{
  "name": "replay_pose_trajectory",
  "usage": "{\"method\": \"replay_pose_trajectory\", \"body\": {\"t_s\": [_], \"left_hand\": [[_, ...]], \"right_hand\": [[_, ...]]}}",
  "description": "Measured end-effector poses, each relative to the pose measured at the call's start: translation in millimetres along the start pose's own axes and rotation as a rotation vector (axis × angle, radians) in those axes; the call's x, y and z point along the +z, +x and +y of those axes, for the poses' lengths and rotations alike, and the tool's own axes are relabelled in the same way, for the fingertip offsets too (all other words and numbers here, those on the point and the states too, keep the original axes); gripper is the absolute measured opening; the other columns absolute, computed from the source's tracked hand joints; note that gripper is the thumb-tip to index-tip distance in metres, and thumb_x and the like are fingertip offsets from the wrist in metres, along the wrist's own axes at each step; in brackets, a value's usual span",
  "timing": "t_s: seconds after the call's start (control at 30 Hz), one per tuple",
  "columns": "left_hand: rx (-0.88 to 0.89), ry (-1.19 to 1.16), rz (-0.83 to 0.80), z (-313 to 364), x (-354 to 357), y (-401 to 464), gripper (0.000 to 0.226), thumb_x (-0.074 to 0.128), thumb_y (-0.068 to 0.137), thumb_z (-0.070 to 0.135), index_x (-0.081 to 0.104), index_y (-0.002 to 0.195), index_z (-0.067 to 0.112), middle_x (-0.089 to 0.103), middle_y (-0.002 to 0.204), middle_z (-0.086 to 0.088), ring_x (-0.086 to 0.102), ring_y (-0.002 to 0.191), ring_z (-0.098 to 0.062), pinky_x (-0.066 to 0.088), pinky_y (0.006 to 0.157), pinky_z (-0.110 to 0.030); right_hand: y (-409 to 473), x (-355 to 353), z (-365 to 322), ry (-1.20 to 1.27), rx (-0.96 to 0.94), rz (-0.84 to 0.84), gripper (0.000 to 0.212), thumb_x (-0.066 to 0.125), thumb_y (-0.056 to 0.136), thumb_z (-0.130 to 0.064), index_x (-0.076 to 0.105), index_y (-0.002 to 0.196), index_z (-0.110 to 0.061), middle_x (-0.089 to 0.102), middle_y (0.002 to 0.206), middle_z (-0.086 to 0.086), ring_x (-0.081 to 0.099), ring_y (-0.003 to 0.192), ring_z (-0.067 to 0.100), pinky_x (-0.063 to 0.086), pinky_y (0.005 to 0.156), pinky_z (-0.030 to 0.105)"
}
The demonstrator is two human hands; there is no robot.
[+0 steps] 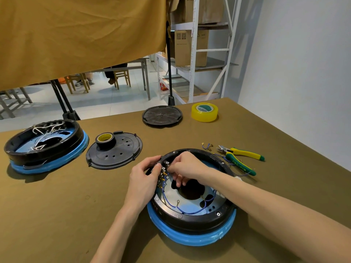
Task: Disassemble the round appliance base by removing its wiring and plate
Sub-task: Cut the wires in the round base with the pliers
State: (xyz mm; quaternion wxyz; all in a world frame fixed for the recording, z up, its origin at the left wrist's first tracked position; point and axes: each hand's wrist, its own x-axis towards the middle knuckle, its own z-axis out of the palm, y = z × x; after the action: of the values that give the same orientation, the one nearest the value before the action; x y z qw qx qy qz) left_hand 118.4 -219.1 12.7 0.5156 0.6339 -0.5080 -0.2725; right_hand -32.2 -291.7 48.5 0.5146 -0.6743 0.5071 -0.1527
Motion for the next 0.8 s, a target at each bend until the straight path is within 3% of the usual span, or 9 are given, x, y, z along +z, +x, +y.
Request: {"method": "replay_pose_trajectory", "body": {"t_s": [0.17,0.37,0.5,0.57,0.67,0.73,0.8], "left_hand": [[-0.003,0.007,-0.008,-0.3,-0.2,-0.9,0.030,0.060,0.102,0.020,0.069,0.131,0.026,0.069,0.120,0.013,0.062,0.116,-0.003,0.050,0.093,-0.022],[-0.005,0.026,-0.003,0.6,-0.7,0.5,0.031,0.061,0.102,0.019,0.069,0.131,0.025,0.070,0.121,0.008,0.063,0.117,-0.009,0.053,0.102,-0.035],[0.004,0.044,-0.014,0.8,-1.5,1.7,0.031,0.060,0.102,0.019,0.068,0.132,0.025,0.069,0.121,0.010,0.062,0.117,-0.006,0.052,0.100,-0.031],[0.009,0.047,-0.025,1.5,-1.1,1.1,0.031,0.059,0.103,0.019,0.067,0.132,0.025,0.068,0.122,0.010,0.061,0.116,-0.003,0.050,0.096,-0.026],[-0.006,0.014,-0.023,2.8,1.2,0.2,0.031,0.058,0.103,0.018,0.067,0.132,0.024,0.068,0.122,0.009,0.061,0.116,-0.004,0.049,0.094,-0.023],[-0.023,-0.014,-0.010,3.7,3.9,0.1,0.031,0.057,0.104,0.017,0.067,0.132,0.023,0.068,0.122,0.008,0.061,0.116,-0.007,0.049,0.093,-0.024],[-0.042,-0.042,-0.001,5.5,7.7,0.2,0.030,0.058,0.104,0.017,0.067,0.132,0.023,0.068,0.122,0.007,0.062,0.115,-0.008,0.050,0.094,-0.027]], "right_hand": [[0.3,1.5,-0.6,-0.260,-0.075,0.123,0.014,0.066,0.088,-0.018,0.074,0.082,-0.008,0.073,0.064,0.013,0.062,0.043,0.012,0.041,0.038,0.017],[0.6,3.3,-2.2,-0.230,-0.009,0.132,0.015,0.065,0.086,-0.019,0.069,0.076,-0.009,0.067,0.055,0.009,0.056,0.042,0.011,0.042,0.041,0.019],[-7.5,2.9,-3.1,-0.299,-0.102,0.141,0.020,0.064,0.092,-0.018,0.073,0.095,0.000,0.073,0.069,0.009,0.068,0.051,0.016,0.051,0.051,0.021],[-17.1,-3.6,-0.7,-0.360,-0.248,0.241,0.017,0.062,0.095,-0.021,0.068,0.103,-0.007,0.075,0.080,0.006,0.069,0.051,0.014,0.057,0.059,0.028],[-27.1,-35.6,6.8,-0.250,-0.534,0.548,0.008,0.063,0.095,-0.014,0.070,0.095,-0.012,0.070,0.082,-0.003,0.068,0.061,0.010,0.058,0.063,0.031],[-28.1,-65.8,16.8,-0.231,-0.561,0.732,0.009,0.063,0.094,-0.010,0.071,0.092,-0.013,0.069,0.086,-0.003,0.066,0.075,0.010,0.056,0.071,0.029],[-22.4,-95.2,35.1,-0.348,-0.440,0.782,0.011,0.061,0.096,-0.014,0.070,0.103,-0.014,0.067,0.102,0.001,0.064,0.094,0.016,0.054,0.085,0.032]]}}
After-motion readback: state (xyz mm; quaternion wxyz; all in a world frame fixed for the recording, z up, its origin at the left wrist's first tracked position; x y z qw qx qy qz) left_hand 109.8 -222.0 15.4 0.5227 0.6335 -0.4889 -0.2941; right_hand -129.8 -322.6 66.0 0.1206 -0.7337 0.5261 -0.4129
